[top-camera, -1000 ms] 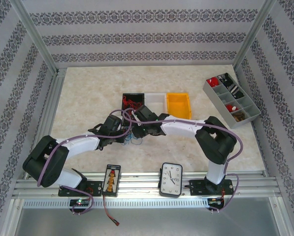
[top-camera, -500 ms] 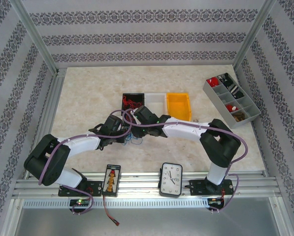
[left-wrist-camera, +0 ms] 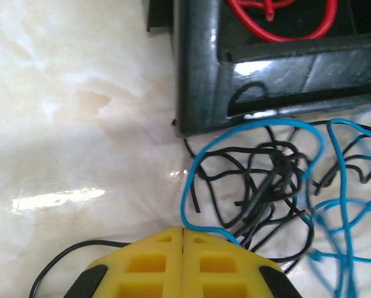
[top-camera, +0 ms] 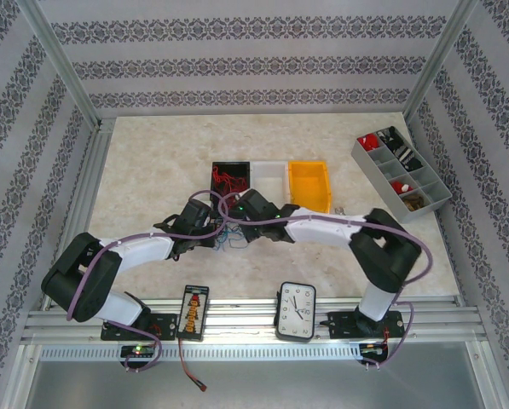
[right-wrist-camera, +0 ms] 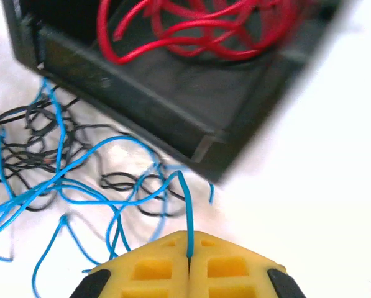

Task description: Untangle the cables

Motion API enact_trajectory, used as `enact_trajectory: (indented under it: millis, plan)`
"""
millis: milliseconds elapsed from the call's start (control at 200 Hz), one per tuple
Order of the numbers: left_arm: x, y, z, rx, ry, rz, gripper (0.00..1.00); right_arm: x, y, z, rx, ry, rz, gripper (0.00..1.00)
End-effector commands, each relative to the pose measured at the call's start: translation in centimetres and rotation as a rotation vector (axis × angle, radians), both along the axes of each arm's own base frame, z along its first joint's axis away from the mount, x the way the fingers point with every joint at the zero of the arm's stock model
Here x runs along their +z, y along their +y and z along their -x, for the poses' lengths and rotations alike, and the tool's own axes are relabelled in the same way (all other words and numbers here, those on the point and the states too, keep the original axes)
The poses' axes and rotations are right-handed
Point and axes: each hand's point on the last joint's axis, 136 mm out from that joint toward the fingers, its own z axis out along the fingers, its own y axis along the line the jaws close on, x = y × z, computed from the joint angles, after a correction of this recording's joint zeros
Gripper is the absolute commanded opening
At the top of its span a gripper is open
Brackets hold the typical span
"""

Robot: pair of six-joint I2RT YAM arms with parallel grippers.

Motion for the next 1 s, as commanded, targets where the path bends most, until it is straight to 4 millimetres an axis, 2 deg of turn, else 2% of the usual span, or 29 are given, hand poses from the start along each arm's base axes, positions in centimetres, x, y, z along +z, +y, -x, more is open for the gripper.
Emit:
enact_trajectory:
  millis: [0,120,295,440,575,665,705,749,839,874,914,949,994]
  plan:
    - [-0.5,1.5,-0.1,0.077,0.021,-0.048,0.00,4.3,-5.7,-1.9,-0.262,-0.164,0.020,0.00]
    - [-0.8,2.2,0.0,0.105,0.040,-0.057,0.00,7.0,-11.5,-1.9,-0.491,-0.245,-0.016,0.00]
    - [-1.4,3.6,0.1,0.169,0.067,-0.085,0.00,10.4,-18.6,-1.4,-0.745,-0.334,-0.092,0.00]
    - [-2.1,6.3,0.5,0.295,0.096,-0.146,0.00,11.7,-22.7,-1.2,-0.876,-0.357,-0.152,0.00]
    - [-2.5,8.3,1.1,0.397,0.121,-0.197,0.00,12.6,-25.0,-0.9,-0.938,-0.385,-0.173,0.00]
    - [-2.7,9.6,1.6,0.461,0.143,-0.231,0.00,12.5,-25.9,-0.6,-0.966,-0.376,-0.176,0.00]
    - [-2.7,9.4,1.5,0.455,0.145,-0.224,0.00,12.3,-26.0,-0.5,-0.964,-0.372,-0.182,0.00]
    - [-2.5,8.1,1.0,0.400,0.135,-0.173,0.00,12.1,-25.8,-0.4,-0.955,-0.366,-0.191,0.00]
    - [-0.8,3.9,-0.3,0.208,0.045,-0.024,0.00,11.3,-24.4,-0.3,-0.886,-0.337,-0.208,0.00]
    - [0.4,2.3,-0.6,0.130,-0.005,0.023,0.10,11.1,-23.5,-0.4,-0.836,-0.325,-0.217,0.00]
    - [2.0,0.3,-0.6,0.034,-0.067,0.073,0.25,11.0,-22.0,-0.4,-0.761,-0.311,-0.229,0.00]
    - [3.3,-0.9,-0.5,-0.031,-0.115,0.100,0.42,11.0,-20.4,-0.3,-0.681,-0.305,-0.242,0.00]
    - [4.9,-2.1,-0.3,-0.096,-0.163,0.120,0.54,11.1,-18.3,0.0,-0.569,-0.298,-0.255,0.00]
